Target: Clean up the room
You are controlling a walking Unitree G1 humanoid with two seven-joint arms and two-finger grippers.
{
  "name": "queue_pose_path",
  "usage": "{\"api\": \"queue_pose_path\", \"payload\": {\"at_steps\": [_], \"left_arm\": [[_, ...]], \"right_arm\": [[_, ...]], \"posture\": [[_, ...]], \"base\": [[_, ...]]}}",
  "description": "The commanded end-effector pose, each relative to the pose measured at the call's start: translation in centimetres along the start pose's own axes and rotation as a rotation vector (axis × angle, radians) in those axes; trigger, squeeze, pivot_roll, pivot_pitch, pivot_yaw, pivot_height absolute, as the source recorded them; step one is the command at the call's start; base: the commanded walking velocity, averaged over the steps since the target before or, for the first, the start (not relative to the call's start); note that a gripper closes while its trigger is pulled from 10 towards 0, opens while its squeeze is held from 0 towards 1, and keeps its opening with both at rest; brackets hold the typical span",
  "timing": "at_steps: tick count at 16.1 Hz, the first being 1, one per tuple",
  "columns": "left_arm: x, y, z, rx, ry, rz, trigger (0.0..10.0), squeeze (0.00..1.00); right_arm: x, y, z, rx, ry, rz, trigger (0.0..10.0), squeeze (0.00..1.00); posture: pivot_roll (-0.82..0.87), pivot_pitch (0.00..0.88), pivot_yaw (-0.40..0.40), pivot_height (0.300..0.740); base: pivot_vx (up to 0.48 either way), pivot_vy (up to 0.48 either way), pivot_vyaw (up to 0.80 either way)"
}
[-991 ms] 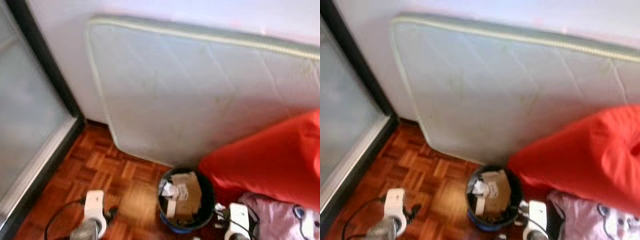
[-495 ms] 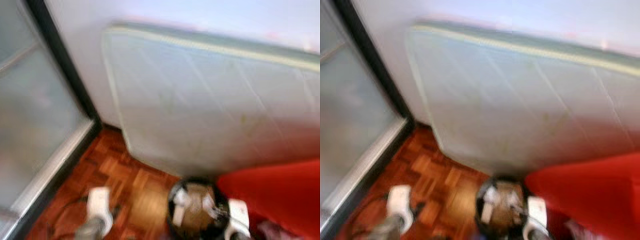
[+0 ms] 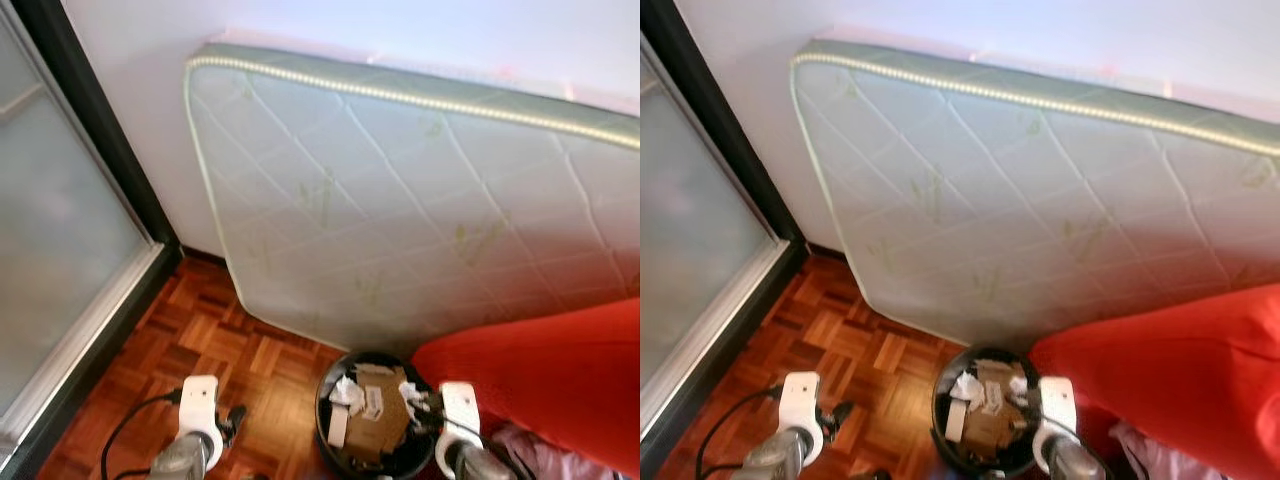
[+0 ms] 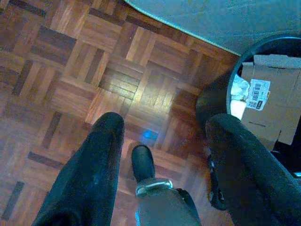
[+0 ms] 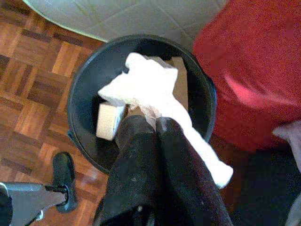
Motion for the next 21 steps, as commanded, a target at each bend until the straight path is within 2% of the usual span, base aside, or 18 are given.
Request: {"api": "queue_pose_path", "payload": {"at_steps": [1,2,4,6,7,9,12,16,18,21], "left_arm": [[-1.4,0.5,0.4,0.014,0.041,0.009,10.0,0.00],[-1.3,0.4,0.4,0.011,0.038,0.008,10.0,0.00],[-1.0,0.1,0.3,-0.009,0.021,-0.008,10.0,0.00],[0.9,-1.0,-0.2,-0.064,-0.036,-0.121,10.0,0.00],[2.6,-1.7,-0.5,-0.090,-0.094,-0.139,10.0,0.00],[4.1,-2.3,-0.8,-0.091,-0.150,-0.137,10.0,0.00],[4.8,-3.5,-0.9,-0.116,-0.185,-0.126,10.0,0.00],[5.6,-4.5,-1.1,-0.135,-0.227,-0.078,10.0,0.00],[5.9,-4.6,-1.0,-0.139,-0.244,-0.052,10.0,0.00],[6.2,-4.8,-1.0,-0.149,-0.269,-0.042,10.0,0.00]], "right_arm": [[0.5,0.4,-0.2,0.004,-0.011,-0.017,10.0,0.00],[1.0,0.7,-0.4,0.009,-0.033,-0.042,10.0,0.00],[1.1,0.9,-0.4,0.013,-0.033,-0.030,10.0,0.00],[1.2,0.9,-0.4,-0.002,-0.048,-0.029,10.0,0.00],[1.1,0.8,-0.3,-0.018,-0.056,-0.029,10.0,0.00],[1.0,0.6,-0.3,-0.024,-0.054,-0.026,10.0,0.00],[0.9,0.1,-0.1,-0.028,-0.057,-0.024,10.0,0.00],[1.0,0.0,-0.2,-0.028,-0.054,-0.019,10.0,0.00],[1.6,0.0,-0.3,-0.035,-0.074,-0.036,10.0,0.00],[3.4,0.4,-0.8,-0.019,-0.107,-0.013,10.0,0.00]], "posture": [[0.01,0.211,-0.056,0.740],[0.01,0.213,-0.057,0.740],[0.01,0.222,-0.057,0.740],[0.02,0.231,-0.058,0.740],[0.02,0.235,-0.059,0.740],[0.01,0.243,-0.058,0.740],[0.01,0.253,-0.059,0.740],[0.02,0.271,-0.064,0.696],[0.02,0.282,-0.067,0.678],[0.04,0.303,-0.077,0.678]], "base": [[0.000,0.000,0.00],[0.000,0.000,0.00],[0.000,0.000,0.00],[0.000,0.000,0.00],[0.000,0.000,0.00],[0.000,0.000,0.00],[0.000,0.000,0.00],[0.000,0.000,0.00],[0.000,0.000,0.00],[0.000,0.000,0.00]]}}
Point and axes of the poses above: a point about 5 cm out from each wrist's last joint towards the gripper, its own z axis pointing back from the gripper into the wrist, its own x axis along the axis of the wrist's last joint, y = z × x, the point moved 2 cm from there along -z, pointing out of the wrist towards the gripper, and after that the axes turned 14 degrees about z, right-handed, at the moved point
